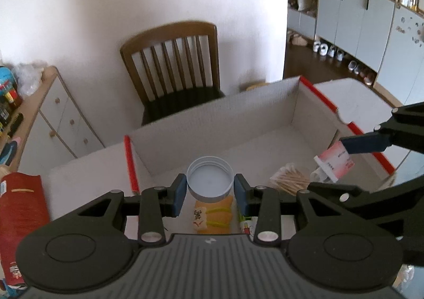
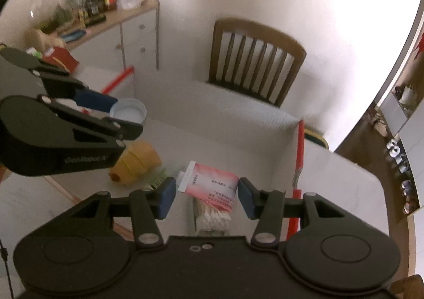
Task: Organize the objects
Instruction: 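Carry the white lid and pink packet with both tools over the red box, then open both tools to drop the lid and pink packet into the box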
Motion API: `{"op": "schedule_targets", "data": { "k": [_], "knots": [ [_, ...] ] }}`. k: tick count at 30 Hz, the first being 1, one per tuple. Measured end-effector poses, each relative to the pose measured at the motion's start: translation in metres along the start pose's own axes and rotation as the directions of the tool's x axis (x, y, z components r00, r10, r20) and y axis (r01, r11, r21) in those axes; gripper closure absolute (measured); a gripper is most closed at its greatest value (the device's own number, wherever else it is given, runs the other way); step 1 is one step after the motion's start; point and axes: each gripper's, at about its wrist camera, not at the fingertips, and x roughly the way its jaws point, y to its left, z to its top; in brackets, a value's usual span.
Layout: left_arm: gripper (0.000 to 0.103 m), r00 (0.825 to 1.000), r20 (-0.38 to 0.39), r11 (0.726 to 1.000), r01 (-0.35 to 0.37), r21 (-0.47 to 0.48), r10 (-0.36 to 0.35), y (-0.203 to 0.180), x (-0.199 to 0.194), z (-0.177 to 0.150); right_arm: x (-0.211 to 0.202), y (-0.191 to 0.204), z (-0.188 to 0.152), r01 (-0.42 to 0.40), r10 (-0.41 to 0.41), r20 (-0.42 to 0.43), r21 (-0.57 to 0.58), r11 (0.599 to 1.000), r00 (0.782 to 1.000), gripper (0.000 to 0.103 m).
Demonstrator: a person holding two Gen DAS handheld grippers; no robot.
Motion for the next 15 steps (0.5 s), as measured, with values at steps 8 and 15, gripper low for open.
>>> {"op": "schedule_targets", "data": {
  "k": [8, 15],
  "knots": [
    [0.065, 0.995, -0.088, 0.999, 0.035, -0.011, -0.036, -0.005, 0.043, 0.003, 0.035, -0.004, -0.007, 0.01, -0.008, -0.077, 0.016, 1.0, 0.997, 0.053],
    [0.065, 0.984, -0.16, 0.997, 0.079, 0.009, -0.076, -0.012, 0.069, -0.001, 0.052, -0.008, -0.009, 0.001, 0.0, -0.114, 0.01, 1.0, 0.994, 0.053]
  ]
}}
